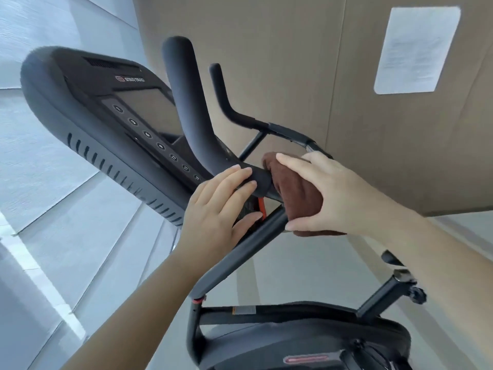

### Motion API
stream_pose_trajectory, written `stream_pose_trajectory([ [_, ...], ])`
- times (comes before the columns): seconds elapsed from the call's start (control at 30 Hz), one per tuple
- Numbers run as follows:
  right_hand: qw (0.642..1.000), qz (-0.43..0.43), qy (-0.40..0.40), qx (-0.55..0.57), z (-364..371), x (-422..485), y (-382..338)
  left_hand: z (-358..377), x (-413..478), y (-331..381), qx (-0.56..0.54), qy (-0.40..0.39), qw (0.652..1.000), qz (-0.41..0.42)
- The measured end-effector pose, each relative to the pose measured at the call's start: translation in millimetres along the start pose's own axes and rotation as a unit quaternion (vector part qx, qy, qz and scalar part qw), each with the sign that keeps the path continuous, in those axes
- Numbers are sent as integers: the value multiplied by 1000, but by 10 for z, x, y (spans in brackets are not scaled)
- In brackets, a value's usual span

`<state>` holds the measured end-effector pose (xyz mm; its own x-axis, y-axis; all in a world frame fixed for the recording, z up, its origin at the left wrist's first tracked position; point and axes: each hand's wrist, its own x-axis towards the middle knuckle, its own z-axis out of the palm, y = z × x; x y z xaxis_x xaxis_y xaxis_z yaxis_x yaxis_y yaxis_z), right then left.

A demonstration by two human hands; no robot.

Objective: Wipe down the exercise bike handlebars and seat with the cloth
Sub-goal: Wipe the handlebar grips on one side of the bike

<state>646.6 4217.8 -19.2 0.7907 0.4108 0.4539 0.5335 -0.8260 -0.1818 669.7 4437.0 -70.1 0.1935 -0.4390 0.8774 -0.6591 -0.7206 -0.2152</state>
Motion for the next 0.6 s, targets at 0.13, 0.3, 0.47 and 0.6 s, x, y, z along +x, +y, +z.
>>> stream_pose_trajectory([
  [0.13,946,12,263,-190,542,-205,-227,-15,1,-33,-26,-12,1000,9],
  [0.3,933,6,280,-225,576,-114,-332,-84,8,-81,-46,-46,998,26],
  [0.47,991,63,111,-38,197,29,-288,-122,55,-178,-19,-32,998,43],
  [0.6,944,57,270,-179,551,-76,-360,-111,63,-222,-29,-17,999,28],
])
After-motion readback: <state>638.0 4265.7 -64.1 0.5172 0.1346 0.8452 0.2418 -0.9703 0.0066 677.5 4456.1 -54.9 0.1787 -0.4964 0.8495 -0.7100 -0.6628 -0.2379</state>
